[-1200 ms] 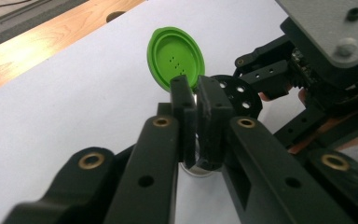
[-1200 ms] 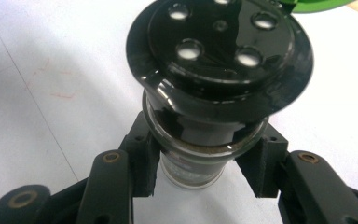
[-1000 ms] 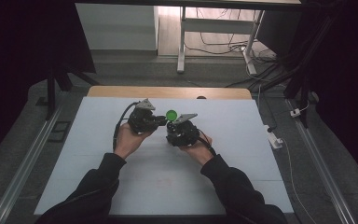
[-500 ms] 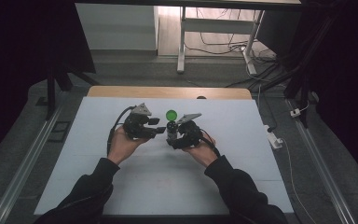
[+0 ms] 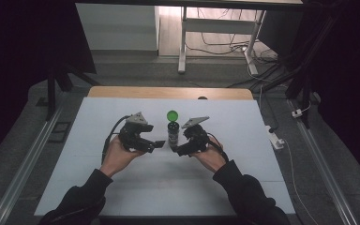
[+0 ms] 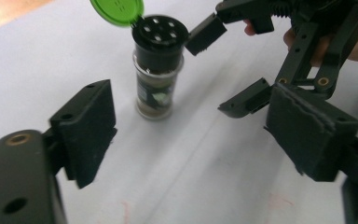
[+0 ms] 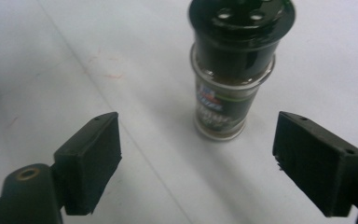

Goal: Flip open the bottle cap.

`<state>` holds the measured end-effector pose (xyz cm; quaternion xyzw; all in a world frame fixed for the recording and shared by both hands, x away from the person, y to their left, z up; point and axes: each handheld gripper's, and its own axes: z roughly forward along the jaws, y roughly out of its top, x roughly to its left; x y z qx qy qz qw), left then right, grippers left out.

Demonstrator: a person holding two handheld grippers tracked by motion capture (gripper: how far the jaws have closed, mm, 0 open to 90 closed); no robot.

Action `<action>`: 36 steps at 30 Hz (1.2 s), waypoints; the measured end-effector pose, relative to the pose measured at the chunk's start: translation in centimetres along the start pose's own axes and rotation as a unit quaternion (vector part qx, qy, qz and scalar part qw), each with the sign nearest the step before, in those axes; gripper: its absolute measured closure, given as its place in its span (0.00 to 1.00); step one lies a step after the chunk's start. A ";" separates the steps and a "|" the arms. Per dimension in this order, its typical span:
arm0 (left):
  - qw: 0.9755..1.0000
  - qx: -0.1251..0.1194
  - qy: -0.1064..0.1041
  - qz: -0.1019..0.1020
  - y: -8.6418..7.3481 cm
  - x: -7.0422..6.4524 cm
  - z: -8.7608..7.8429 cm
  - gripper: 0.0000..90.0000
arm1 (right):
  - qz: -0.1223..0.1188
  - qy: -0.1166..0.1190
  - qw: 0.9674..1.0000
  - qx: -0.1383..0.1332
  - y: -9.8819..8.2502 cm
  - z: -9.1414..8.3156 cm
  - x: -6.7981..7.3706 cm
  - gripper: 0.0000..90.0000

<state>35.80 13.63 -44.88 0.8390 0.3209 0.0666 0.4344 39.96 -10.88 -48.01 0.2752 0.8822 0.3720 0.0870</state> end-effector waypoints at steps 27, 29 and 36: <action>0.999 -0.004 -0.016 -0.035 -4.8 -2.5 -4.4 0.00 | -0.009 0.028 1.000 -0.003 -2.7 -4.5 2.7 0.00; 0.999 -0.005 -0.014 -0.038 -5.2 -2.6 -4.9 0.00 | -0.007 0.027 1.000 -0.003 -3.0 -5.0 2.9 0.00; 0.999 -0.017 0.002 -0.045 -7.0 -2.8 -7.0 0.00 | 0.002 0.020 1.000 -0.006 -4.6 -6.9 3.1 0.00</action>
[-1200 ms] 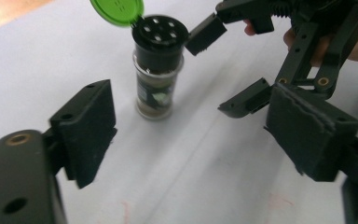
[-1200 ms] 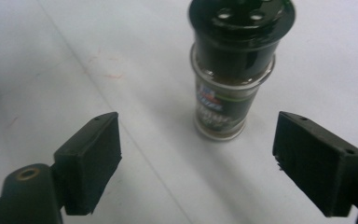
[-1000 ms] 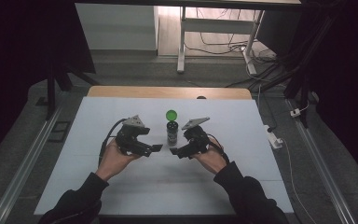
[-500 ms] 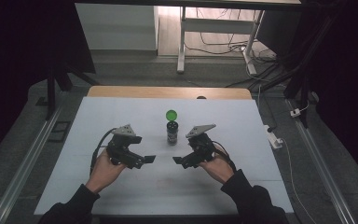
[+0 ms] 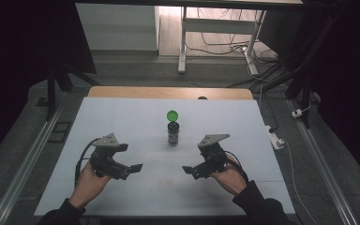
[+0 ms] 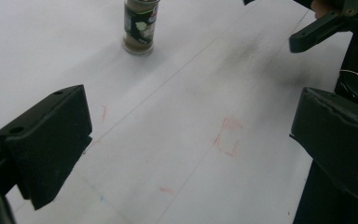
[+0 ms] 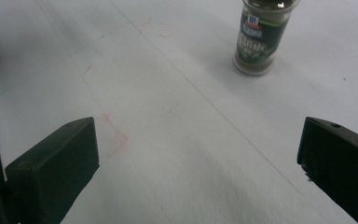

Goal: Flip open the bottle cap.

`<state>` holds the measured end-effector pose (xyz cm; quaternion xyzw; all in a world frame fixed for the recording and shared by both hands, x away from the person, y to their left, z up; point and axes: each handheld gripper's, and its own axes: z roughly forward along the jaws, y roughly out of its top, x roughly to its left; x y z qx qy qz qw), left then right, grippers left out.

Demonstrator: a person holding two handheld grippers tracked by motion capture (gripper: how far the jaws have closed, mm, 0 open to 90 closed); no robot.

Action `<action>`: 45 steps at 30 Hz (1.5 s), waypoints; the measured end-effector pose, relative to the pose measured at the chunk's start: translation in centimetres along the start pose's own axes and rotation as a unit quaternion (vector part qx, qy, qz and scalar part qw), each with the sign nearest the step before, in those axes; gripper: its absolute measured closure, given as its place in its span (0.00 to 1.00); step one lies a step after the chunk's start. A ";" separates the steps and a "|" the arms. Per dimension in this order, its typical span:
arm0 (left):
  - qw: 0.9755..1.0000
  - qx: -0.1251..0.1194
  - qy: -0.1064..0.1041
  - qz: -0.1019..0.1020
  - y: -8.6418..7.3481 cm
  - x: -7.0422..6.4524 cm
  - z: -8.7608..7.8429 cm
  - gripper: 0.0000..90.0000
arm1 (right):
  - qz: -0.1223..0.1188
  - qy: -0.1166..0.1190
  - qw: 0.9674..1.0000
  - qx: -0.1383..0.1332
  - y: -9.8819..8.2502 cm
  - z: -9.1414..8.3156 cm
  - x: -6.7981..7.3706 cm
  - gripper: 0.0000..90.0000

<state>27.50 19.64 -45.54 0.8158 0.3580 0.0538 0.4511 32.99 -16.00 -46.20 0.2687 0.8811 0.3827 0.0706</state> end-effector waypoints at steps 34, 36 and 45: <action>0.995 -0.027 0.071 -0.065 -8.6 -0.3 -8.6 0.00 | 0.097 -0.117 0.988 -0.038 -9.4 -10.3 -0.9 0.00; 0.994 -0.027 0.079 -0.068 -8.9 -0.3 -8.8 0.00 | 0.102 -0.128 0.986 -0.037 -9.9 -10.7 -0.9 0.00; 0.992 -0.015 0.098 -0.077 -9.9 -0.1 -9.4 0.00 | 0.130 -0.136 0.981 -0.048 -11.0 -12.2 -0.8 0.00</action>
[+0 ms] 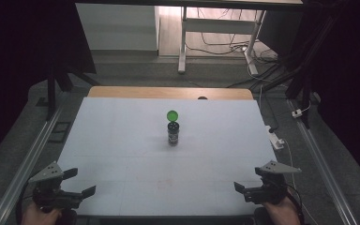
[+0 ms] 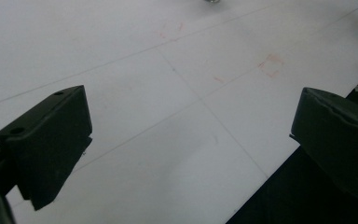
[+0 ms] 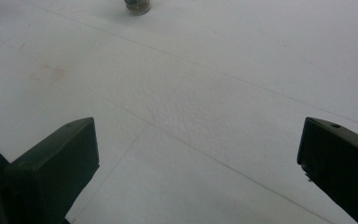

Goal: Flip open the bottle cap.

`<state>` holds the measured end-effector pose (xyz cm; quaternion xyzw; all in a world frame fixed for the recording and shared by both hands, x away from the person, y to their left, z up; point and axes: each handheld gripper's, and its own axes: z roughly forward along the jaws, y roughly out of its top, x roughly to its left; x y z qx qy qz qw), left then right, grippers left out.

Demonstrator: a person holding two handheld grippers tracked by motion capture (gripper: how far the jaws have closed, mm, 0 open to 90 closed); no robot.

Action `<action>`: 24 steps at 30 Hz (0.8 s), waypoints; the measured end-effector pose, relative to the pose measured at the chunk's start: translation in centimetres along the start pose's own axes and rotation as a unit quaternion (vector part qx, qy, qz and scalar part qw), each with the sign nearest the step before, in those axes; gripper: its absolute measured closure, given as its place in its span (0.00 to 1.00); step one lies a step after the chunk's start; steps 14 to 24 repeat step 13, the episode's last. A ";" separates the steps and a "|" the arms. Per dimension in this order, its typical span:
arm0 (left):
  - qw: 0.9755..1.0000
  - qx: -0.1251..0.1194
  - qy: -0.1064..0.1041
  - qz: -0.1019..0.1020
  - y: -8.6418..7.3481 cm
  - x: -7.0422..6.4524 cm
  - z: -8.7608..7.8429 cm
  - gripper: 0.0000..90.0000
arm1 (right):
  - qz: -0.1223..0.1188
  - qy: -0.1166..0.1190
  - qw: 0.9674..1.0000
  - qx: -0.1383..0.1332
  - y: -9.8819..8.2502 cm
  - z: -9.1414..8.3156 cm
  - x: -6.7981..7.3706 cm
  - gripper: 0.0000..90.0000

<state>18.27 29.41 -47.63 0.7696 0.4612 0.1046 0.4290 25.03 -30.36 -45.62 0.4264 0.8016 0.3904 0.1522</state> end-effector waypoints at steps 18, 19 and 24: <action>1.000 0.024 0.009 -0.004 -0.4 -0.2 0.0 0.00 | 0.002 -0.007 1.000 0.019 -0.4 -0.3 0.0 0.00; 1.000 0.024 0.009 -0.004 -0.4 -0.2 0.0 0.00 | 0.002 -0.007 1.000 0.019 -0.4 -0.3 0.0 0.00; 1.000 0.024 0.009 -0.004 -0.4 -0.2 0.0 0.00 | 0.002 -0.007 1.000 0.019 -0.4 -0.3 0.0 0.00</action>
